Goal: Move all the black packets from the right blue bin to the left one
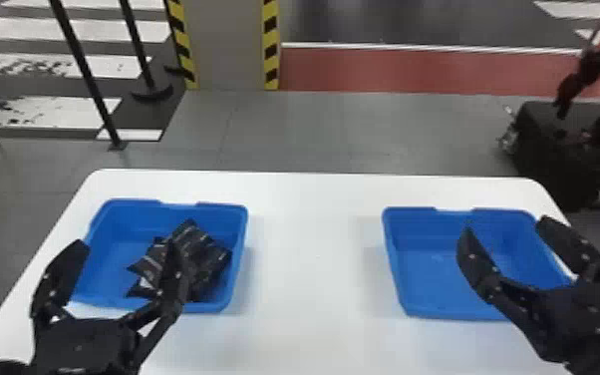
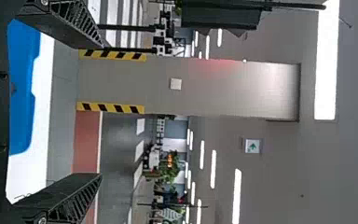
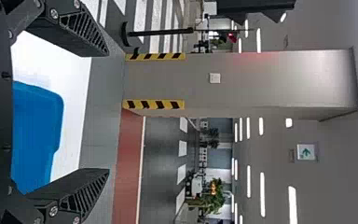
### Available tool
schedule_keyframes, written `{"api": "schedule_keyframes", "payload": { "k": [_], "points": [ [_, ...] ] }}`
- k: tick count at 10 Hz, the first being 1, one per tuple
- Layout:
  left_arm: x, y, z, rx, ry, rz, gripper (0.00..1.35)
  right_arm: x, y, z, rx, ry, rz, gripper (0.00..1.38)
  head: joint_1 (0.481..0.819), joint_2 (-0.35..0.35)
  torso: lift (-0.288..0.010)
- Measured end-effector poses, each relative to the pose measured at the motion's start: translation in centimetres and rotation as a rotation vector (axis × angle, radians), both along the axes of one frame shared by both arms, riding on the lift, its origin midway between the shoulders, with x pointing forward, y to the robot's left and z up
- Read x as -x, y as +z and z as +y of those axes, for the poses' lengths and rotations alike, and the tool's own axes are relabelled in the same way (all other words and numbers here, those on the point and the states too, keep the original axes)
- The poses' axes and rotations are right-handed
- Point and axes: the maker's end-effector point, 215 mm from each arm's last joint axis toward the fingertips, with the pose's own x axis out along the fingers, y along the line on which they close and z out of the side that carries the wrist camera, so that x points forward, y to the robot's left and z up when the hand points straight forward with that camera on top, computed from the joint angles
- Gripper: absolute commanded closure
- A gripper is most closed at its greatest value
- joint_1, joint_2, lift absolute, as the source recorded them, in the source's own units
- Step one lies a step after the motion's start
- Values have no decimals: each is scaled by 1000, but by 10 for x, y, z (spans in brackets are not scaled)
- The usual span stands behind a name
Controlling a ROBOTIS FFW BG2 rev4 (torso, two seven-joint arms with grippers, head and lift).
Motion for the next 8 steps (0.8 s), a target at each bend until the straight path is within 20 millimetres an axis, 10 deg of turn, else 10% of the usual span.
{"api": "schedule_keyframes", "payload": {
  "k": [8],
  "points": [
    [-5,-26,13,-103,28,75,36,-3,-33,-4,11,-8,63,148,695,25,-110]
  ]
}}
